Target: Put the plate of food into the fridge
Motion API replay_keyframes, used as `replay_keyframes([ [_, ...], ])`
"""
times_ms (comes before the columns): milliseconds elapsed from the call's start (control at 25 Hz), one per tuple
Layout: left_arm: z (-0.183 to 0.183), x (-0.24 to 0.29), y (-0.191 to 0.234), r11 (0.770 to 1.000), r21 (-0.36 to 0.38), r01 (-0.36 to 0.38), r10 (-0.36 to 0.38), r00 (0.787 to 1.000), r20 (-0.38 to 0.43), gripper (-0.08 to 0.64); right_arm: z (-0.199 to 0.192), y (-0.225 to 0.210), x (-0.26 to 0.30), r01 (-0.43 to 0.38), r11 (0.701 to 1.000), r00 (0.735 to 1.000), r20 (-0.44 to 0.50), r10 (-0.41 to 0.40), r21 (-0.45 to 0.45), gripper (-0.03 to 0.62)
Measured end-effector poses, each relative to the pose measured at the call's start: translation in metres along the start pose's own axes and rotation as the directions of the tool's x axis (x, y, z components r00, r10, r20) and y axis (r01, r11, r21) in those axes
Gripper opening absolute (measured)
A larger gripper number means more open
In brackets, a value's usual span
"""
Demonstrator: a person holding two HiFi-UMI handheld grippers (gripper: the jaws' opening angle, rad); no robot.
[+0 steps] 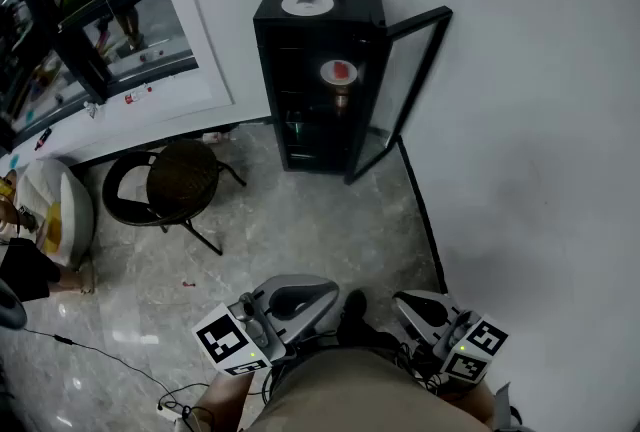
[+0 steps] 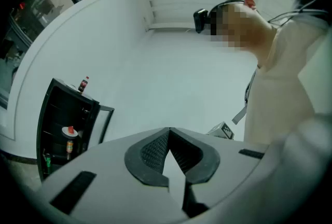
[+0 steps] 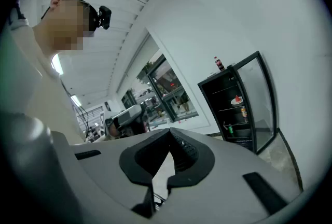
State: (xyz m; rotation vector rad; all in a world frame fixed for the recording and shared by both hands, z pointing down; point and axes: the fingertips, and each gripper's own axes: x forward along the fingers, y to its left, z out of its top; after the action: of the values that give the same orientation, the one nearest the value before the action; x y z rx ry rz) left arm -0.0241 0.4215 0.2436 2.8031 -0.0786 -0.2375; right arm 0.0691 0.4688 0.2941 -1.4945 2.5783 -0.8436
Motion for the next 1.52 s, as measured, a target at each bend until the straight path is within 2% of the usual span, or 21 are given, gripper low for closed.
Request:
replay_keyframes([
  [280, 0.001, -0.021, -0.024, 0.999, 0.044, 0.024, -0.023, 0.999, -0.029, 0.009, -0.014, 0.024, -0.021, 0.048, 0.999, 0.997, 0.062, -0.047, -0.021, 0.02],
  [400, 0.003, -0.016, -0.039, 0.998, 0.068, -0.013, 0.014, 1.0, -0.01, 0.009, -0.016, 0.027, -0.033, 0.031, 0.998, 0.997, 0.072, -0.027, -0.055, 0.02],
  [560, -0.004, 0.003, -0.06, 0.994, 0.064, -0.084, 0.083, 0.996, 0.022, 0.009, -0.02, 0.023, -0.06, 0.009, 0.99, 0.998, 0.056, -0.001, -0.142, 0.021],
  [680, -0.009, 0.024, -0.08, 0.99, 0.082, -0.119, 0.117, 0.993, 0.019, 0.009, -0.017, 0.013, -0.083, -0.009, 0.987, 0.998, 0.062, 0.019, -0.159, 0.021],
  [800, -0.015, 0.039, -0.094, 0.98, 0.138, -0.141, 0.143, 0.99, -0.005, 0.009, -0.015, 0.004, -0.097, -0.013, 0.977, 0.998, 0.055, 0.025, -0.212, 0.021],
  [960, -0.019, 0.055, -0.102, 0.957, 0.219, -0.189, 0.2, 0.979, -0.029, 0.009, -0.008, -0.008, -0.112, -0.009, 0.959, 0.998, 0.055, 0.026, -0.283, 0.021],
  [1080, -0.03, 0.062, -0.109, 0.939, 0.276, -0.204, 0.242, 0.964, -0.112, 0.009, -0.002, -0.009, -0.116, -0.037, 0.956, 0.996, 0.07, 0.06, -0.29, 0.021],
  [1200, -0.037, 0.061, -0.107, 0.923, 0.301, -0.24, 0.294, 0.944, -0.152, 0.009, 0.003, -0.005, -0.108, -0.083, 0.948, 0.992, 0.067, 0.109, -0.308, 0.021],
  [1320, -0.037, 0.055, -0.097, 0.923, 0.278, -0.266, 0.311, 0.941, -0.132, 0.01, 0.006, -0.003, -0.093, -0.128, 0.941, 0.984, 0.075, 0.159, -0.313, 0.021],
  [1440, -0.041, 0.043, -0.083, 0.915, 0.272, -0.297, 0.342, 0.93, -0.137, 0.009, 0.008, 0.0, -0.083, -0.121, 0.938, 0.983, 0.093, 0.159, -0.326, 0.021],
  [1520, -0.034, 0.04, -0.072, 0.913, 0.272, -0.305, 0.347, 0.93, -0.122, 0.009, 0.017, -0.001, -0.076, -0.103, 0.938, 0.983, 0.11, 0.147, -0.332, 0.021],
])
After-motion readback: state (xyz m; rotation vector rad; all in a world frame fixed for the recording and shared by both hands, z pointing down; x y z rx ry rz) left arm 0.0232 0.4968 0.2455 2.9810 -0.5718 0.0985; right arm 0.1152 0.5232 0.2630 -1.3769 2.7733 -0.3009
